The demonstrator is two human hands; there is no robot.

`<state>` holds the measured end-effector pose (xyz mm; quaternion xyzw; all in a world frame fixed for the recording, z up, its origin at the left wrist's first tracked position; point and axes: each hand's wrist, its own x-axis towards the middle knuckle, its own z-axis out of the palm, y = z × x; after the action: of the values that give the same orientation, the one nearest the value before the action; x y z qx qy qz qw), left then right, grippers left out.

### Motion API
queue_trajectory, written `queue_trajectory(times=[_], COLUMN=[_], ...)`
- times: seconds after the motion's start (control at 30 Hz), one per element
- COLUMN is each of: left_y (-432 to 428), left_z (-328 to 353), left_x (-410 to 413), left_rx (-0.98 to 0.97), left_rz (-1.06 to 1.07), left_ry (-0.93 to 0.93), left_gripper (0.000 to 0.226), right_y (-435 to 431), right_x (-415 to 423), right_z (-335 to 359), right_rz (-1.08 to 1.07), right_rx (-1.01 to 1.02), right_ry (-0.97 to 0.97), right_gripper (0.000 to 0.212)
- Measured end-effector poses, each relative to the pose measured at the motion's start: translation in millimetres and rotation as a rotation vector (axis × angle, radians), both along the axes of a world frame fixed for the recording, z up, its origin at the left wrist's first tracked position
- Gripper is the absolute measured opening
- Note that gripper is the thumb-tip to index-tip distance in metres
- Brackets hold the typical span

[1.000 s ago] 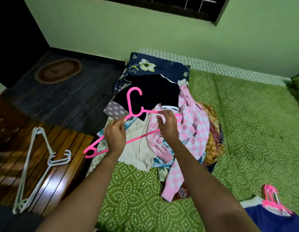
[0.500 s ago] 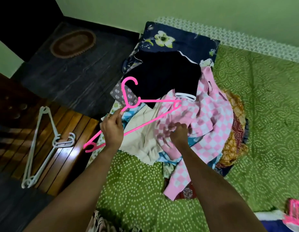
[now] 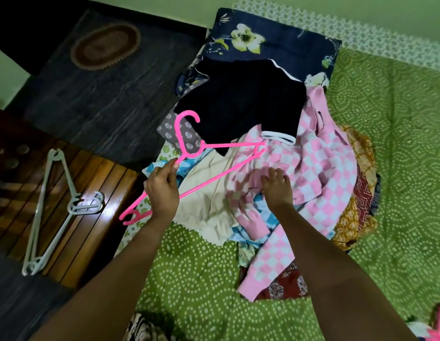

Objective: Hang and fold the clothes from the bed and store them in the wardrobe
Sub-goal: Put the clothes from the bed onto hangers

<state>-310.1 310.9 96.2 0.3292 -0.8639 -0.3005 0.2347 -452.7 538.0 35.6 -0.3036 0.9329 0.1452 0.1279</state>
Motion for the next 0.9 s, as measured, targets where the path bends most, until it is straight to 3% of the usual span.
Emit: queue_trajectory(times=[0.1, 0.27, 0.4, 0.63, 0.77, 0.9], left_y=[1, -2, -1, -4, -6, -8], left_z=[1, 6, 10, 11, 10, 10], left_x=[0, 8, 10, 6, 3, 0], left_rx=[0.017, 0.076, 0.111, 0.115, 0.119, 0.154], left_rz=[0.003, 0.008, 0.037, 0.055, 0.080, 0.051], left_ry=[-0.004, 0.021, 0.021, -0.007, -0.035, -0.067], left_gripper=[0.032, 0.042, 0.044, 0.032, 0.028, 0.029], right_y=[1, -5, -13, -37, -33, -36], right_x=[-5, 4, -1, 7, -1, -3], right_z=[-1, 9, 2, -3, 6, 22], right_rz=[-0.026, -0.160, -0.006, -0.064, -0.068, -0.569], right_rx=[-0.083, -0.004, 0.093, 0.168, -0.066, -0.630], right_ry=[-0.041, -0.065, -0.079, -0.147, -0.126, -0.242], right_gripper=[0.043, 0.068, 0.076, 0.061, 0.037, 0.037])
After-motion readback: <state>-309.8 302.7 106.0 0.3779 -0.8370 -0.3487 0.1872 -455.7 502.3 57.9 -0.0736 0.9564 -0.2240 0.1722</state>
